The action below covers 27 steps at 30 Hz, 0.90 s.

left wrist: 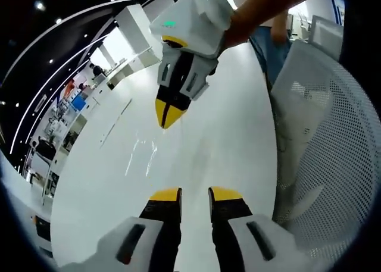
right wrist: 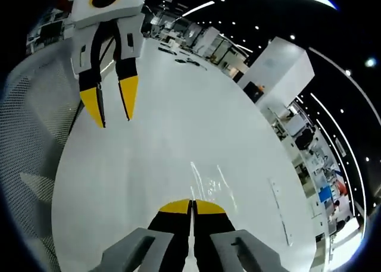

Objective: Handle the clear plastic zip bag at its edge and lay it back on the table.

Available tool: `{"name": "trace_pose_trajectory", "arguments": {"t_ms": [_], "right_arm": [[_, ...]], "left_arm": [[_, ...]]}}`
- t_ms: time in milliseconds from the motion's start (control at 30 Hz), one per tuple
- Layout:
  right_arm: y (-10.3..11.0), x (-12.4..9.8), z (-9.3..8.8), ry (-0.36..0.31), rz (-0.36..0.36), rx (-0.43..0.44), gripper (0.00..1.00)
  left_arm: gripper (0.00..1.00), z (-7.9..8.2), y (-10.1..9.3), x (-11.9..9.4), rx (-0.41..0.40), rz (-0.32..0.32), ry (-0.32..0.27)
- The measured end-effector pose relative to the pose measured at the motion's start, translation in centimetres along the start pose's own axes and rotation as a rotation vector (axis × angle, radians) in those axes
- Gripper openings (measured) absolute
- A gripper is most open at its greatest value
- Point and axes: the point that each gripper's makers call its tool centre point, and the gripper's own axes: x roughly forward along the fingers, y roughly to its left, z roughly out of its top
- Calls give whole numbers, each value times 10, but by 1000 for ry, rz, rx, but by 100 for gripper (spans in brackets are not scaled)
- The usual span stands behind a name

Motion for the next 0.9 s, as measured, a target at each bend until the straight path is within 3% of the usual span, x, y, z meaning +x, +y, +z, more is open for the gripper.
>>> {"name": "trace_pose_trajectory", "arguments": {"t_ms": [367,767,900], "right_arm": [[-15,13,-11,40,-41,82,0],[-19,31,-22,92,-43,123,0],[-21,27,-26,112,-48,109,0]], "left_arm": [[15,-9,3,-2,-34,9,9],[15,-10,0,-4,-51,8,5],[15,-13,-1,-6,-56,9,8]]}}
